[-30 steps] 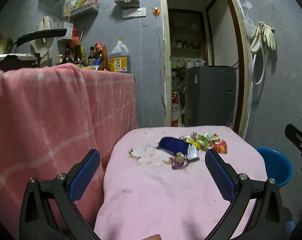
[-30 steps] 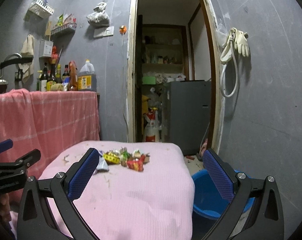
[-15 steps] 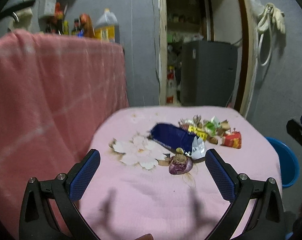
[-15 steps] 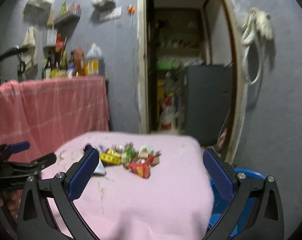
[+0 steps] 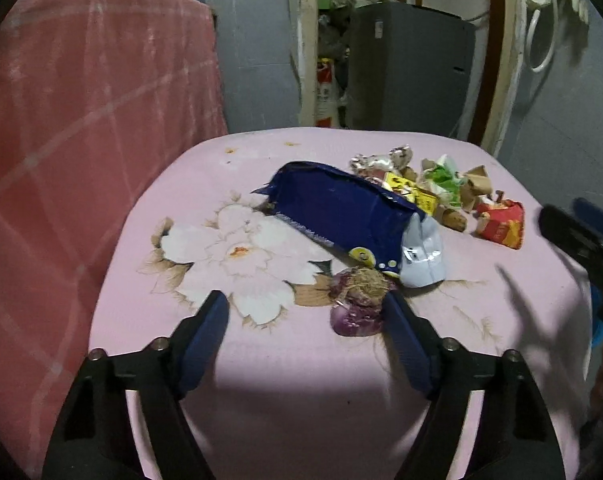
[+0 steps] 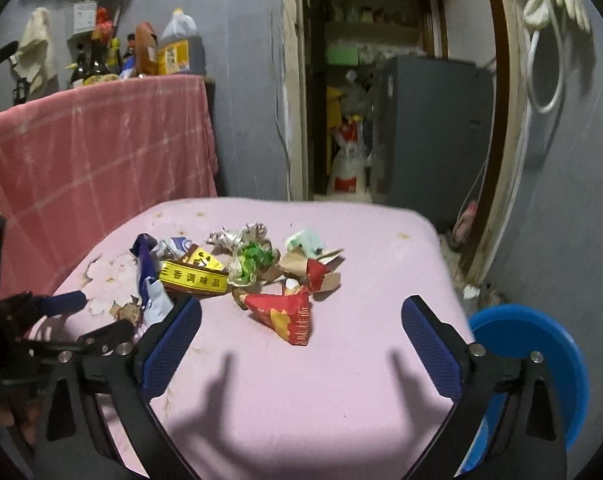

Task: Collect trash
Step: 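Grasp the purple ball with the left tool while the right tool grasps the red wrapper, then carry both items over the blue bucket and open both tools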

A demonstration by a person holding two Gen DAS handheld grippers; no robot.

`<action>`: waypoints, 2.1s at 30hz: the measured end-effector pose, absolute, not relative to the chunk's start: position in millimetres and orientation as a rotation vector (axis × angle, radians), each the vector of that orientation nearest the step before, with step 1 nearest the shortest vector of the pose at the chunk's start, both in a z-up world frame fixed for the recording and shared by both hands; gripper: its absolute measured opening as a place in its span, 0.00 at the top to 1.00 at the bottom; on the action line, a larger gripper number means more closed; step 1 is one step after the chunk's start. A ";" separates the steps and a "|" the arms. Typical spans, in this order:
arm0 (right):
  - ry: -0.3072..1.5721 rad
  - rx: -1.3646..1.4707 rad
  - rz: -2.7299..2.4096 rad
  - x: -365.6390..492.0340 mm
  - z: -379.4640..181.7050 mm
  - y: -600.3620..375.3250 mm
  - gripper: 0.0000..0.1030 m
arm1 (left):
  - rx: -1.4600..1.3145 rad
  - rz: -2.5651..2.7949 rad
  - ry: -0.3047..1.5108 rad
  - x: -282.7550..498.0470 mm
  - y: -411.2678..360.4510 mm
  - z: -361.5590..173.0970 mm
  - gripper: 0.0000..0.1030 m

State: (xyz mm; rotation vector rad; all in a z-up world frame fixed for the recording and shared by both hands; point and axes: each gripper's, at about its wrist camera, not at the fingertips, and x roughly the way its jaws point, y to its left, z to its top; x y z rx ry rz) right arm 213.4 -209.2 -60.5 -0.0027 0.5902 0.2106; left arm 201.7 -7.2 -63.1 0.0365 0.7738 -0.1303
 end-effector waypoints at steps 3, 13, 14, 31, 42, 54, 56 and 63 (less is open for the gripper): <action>0.635 0.015 0.227 225.9 -66.3 -206.9 0.17 | 0.041 -0.160 0.780 200.0 -9.8 -64.2 0.42; 0.752 0.038 0.235 253.9 -85.6 -204.6 0.53 | 0.023 -0.251 0.805 206.2 -20.8 -65.1 0.68; 0.751 0.041 0.238 252.5 -85.6 -204.9 0.55 | 0.021 -0.266 0.810 207.8 -22.2 -64.6 0.73; 0.676 0.085 0.281 205.0 -75.9 -215.9 0.92 | -0.036 -0.276 0.794 189.4 -13.2 -56.7 0.79; 0.465 0.066 0.280 146.3 -47.9 -219.0 0.92 | -0.126 -0.321 0.691 162.9 -18.7 -35.2 0.79; 0.140 0.016 0.095 92.5 22.8 -283.7 0.92 | -0.057 -0.547 0.342 153.0 -115.7 54.1 0.79; 0.117 0.003 0.053 87.6 29.2 -300.8 0.92 | -0.055 -0.589 0.315 154.8 -138.0 60.8 0.79; 0.143 0.003 -0.091 84.3 19.4 -361.2 0.91 | -0.053 -0.723 0.354 174.5 -216.8 54.7 0.79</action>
